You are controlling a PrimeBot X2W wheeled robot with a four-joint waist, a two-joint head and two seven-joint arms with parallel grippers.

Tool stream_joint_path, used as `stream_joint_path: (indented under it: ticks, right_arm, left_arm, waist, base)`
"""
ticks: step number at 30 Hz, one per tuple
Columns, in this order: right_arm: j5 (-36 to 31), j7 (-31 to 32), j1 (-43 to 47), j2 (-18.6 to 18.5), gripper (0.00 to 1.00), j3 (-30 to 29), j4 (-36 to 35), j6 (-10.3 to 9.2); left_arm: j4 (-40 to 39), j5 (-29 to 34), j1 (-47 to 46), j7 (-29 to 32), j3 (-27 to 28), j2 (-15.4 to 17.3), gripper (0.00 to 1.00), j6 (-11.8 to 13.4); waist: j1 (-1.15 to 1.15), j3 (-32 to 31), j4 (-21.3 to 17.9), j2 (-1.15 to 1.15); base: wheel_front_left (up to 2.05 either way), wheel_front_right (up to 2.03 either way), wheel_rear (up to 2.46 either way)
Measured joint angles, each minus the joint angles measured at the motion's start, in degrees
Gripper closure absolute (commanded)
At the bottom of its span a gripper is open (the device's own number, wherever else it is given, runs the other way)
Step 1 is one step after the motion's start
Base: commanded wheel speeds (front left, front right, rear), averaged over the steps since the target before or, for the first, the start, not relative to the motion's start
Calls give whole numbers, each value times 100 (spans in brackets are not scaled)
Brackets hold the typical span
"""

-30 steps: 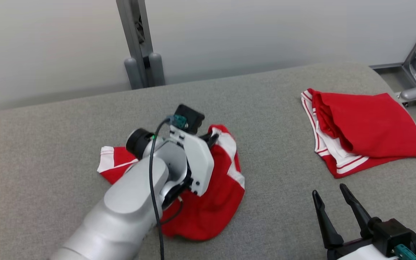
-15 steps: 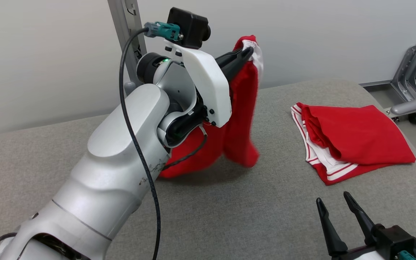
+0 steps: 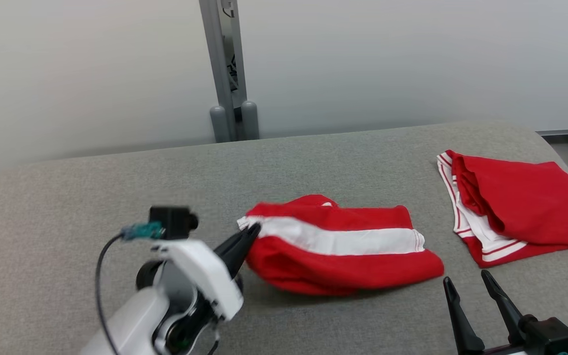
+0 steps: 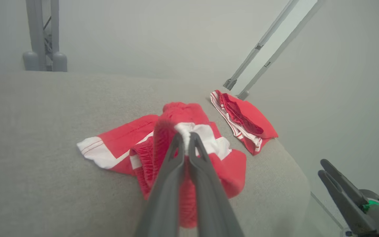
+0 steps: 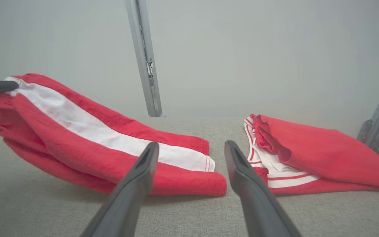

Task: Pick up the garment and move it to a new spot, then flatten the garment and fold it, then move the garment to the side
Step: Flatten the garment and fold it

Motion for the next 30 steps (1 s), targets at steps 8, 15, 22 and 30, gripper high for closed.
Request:
stream_joint_path:
  ticks: [8,15,22,30]
  right_arm:
    - [0,0,82,21,0,-41,-13,-1]
    - [0,0,74,12,0,2,9,0]
    - [7,0,48,-18,0,47,43,0]
    - [89,0,118,-4,0,60,82,0]
  left_arm:
    - [-489,-458,1105,-79,253,642,100,-110]
    - [-216,-186,1324,-348,246,853,86,118]
    - [-42,69,1512,-980,345,714,0,482]
    - [-53,745,1788,-2019,490,682,0,1154]
  waist:
    - [0,11,217,0]
    - [0,-41,295,0]
    - [0,-142,275,0]
    - [0,-328,327,0]
  base:
    - [0,0,0]
    - [0,0,0]
    - [0,0,0]
    - [0,0,0]
